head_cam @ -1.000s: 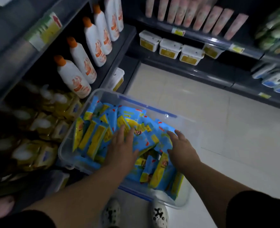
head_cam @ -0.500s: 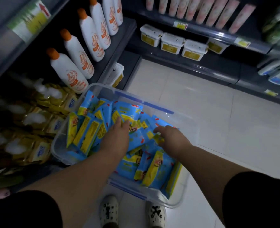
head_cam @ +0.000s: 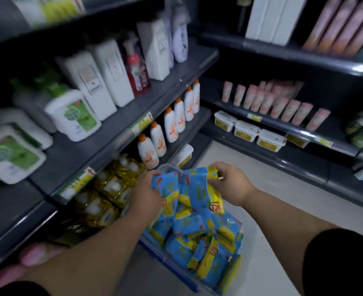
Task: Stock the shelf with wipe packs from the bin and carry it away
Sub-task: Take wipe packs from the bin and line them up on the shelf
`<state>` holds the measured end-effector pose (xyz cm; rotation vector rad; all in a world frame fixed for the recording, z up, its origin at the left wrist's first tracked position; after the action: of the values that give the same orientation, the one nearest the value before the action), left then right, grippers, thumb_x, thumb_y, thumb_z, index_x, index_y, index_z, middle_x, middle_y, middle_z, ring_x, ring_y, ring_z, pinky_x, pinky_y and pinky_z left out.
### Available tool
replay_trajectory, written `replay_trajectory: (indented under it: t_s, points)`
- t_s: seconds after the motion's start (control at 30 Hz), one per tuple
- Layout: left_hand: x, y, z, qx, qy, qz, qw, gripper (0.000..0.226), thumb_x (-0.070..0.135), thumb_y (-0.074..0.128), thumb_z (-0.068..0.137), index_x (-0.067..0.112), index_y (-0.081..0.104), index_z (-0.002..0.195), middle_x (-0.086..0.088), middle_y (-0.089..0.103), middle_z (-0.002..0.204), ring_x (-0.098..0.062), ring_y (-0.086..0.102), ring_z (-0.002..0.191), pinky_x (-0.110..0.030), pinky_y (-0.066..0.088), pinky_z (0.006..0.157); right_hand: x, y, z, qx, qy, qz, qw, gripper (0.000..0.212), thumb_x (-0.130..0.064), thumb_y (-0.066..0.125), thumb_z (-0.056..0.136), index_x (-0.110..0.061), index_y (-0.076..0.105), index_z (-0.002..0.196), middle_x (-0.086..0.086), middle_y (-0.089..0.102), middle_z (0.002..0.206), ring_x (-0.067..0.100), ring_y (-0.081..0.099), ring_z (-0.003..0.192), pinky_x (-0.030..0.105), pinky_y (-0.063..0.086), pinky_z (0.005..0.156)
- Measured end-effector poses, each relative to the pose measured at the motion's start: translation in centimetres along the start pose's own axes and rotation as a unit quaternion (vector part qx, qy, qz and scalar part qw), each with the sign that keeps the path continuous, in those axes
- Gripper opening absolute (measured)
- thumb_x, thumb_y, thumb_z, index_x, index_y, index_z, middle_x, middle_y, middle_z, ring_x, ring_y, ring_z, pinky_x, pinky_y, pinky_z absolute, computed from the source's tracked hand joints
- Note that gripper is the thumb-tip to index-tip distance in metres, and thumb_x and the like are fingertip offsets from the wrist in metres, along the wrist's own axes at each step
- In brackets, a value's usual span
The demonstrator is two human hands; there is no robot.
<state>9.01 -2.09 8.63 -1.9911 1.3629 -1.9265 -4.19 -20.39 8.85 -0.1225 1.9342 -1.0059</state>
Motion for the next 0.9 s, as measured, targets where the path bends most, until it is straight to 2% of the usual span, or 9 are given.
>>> replay_trajectory:
  t_s: [0.1,0.27,0.4,0.47,0.57,0.63,0.73,0.83,0.9]
  points:
    - [1.8,-5.2,-2.0,0.056,0.007,-0.038,0.998,0.021,0.011,0.049,0.097,0.030,0.052,0.107,0.006,0.056,0.099,-0.003,0.052,0.074,-0.017,0.040,0.051,-5.3,-1.2,-0.9,-0.011,-0.024,0.049,0.998,0.021,-0.025,0.061,0.091,-0.024,0.058,0.111,0.006,0.063,0.101,0.030,0.064,0.086,0.046,0.057,0.071]
    - [3.4,-12.8,-6.2,0.115,0.016,-0.077,0.990,0.020,0.013,0.052,0.096,0.029,0.057,0.108,0.002,0.063,0.101,-0.012,0.061,0.077,-0.019,0.046,0.050,-13.3,-1.8,-3.5,-0.035,-0.074,0.112,0.990,0.024,-0.023,0.059,0.088,-0.045,0.055,0.097,-0.003,0.064,0.096,0.022,0.064,0.085,0.039,0.058,0.072]
    - [4.3,-18.8,-10.5,0.158,0.042,-0.097,0.982,0.027,0.007,0.051,0.093,0.030,0.060,0.104,0.008,0.065,0.090,-0.010,0.061,0.071,-0.019,0.047,0.052,-18.7,-1.7,-6.7,-0.064,-0.073,0.239,0.966,0.027,-0.007,0.059,0.091,-0.022,0.057,0.113,0.010,0.067,0.098,0.026,0.066,0.082,0.053,0.057,0.075]
    - [4.0,-21.6,-12.4,0.171,0.040,-0.109,0.978,0.033,0.005,0.052,0.091,0.035,0.061,0.103,0.006,0.067,0.089,-0.012,0.061,0.071,-0.022,0.047,0.054,-21.0,-0.9,-8.2,-0.099,-0.060,0.312,0.943,0.031,-0.004,0.058,0.092,-0.016,0.054,0.120,0.017,0.066,0.102,0.027,0.066,0.079,0.050,0.058,0.069]
    - [2.8,-26.1,-15.6,0.181,0.045,-0.156,0.970,0.044,-0.004,0.052,0.087,0.038,0.062,0.097,-0.003,0.070,0.087,-0.020,0.059,0.067,-0.036,0.050,0.060,-24.6,0.8,-10.7,-0.120,-0.048,0.386,0.913,0.032,-0.008,0.060,0.092,-0.019,0.055,0.122,0.017,0.068,0.106,0.027,0.071,0.077,0.050,0.058,0.073]
    - [2.1,-29.7,-18.4,0.203,0.073,-0.188,0.958,0.048,-0.011,0.051,0.084,0.034,0.063,0.096,-0.009,0.071,0.094,-0.021,0.059,0.073,-0.043,0.053,0.069,-27.7,2.6,-12.7,-0.134,-0.049,0.424,0.894,0.029,-0.006,0.058,0.093,-0.016,0.055,0.120,0.012,0.071,0.098,0.020,0.071,0.069,0.040,0.059,0.063]
    - [1.0,-35.8,-23.6,0.253,0.108,-0.219,0.936,0.046,-0.017,0.049,0.084,0.025,0.062,0.097,-0.008,0.071,0.098,-0.017,0.064,0.080,-0.034,0.052,0.075,-33.3,5.7,-16.5,-0.169,-0.072,0.437,0.880,0.033,-0.001,0.057,0.092,-0.010,0.051,0.124,0.015,0.072,0.101,0.024,0.070,0.074,0.034,0.058,0.056]
    - [-0.4,-42.2,-29.4,0.283,0.127,-0.252,0.916,0.040,-0.015,0.048,0.088,0.019,0.061,0.104,-0.002,0.071,0.094,-0.004,0.064,0.066,-0.017,0.051,0.057,-39.6,8.8,-20.7,-0.195,-0.119,0.431,0.873,0.030,0.000,0.058,0.091,-0.010,0.053,0.119,0.009,0.073,0.093,0.022,0.071,0.074,0.034,0.058,0.059]
    - [-1.4,-46.0,-33.0,0.302,0.143,-0.264,0.905,0.039,-0.013,0.048,0.089,0.020,0.061,0.105,0.001,0.072,0.095,-0.005,0.066,0.070,-0.018,0.052,0.059,-43.6,10.4,-23.7,-0.206,-0.152,0.436,0.863,0.026,0.001,0.057,0.091,-0.010,0.054,0.114,0.007,0.072,0.089,0.018,0.070,0.067,0.031,0.057,0.055]
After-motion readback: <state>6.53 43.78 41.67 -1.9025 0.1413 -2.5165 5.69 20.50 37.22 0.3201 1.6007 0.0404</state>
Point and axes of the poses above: each hand's wrist, its own z-axis towards the middle knuckle, its own y-axis out of the palm, x = y × z, the point moved 7 cm from there along z, towards the middle knuckle
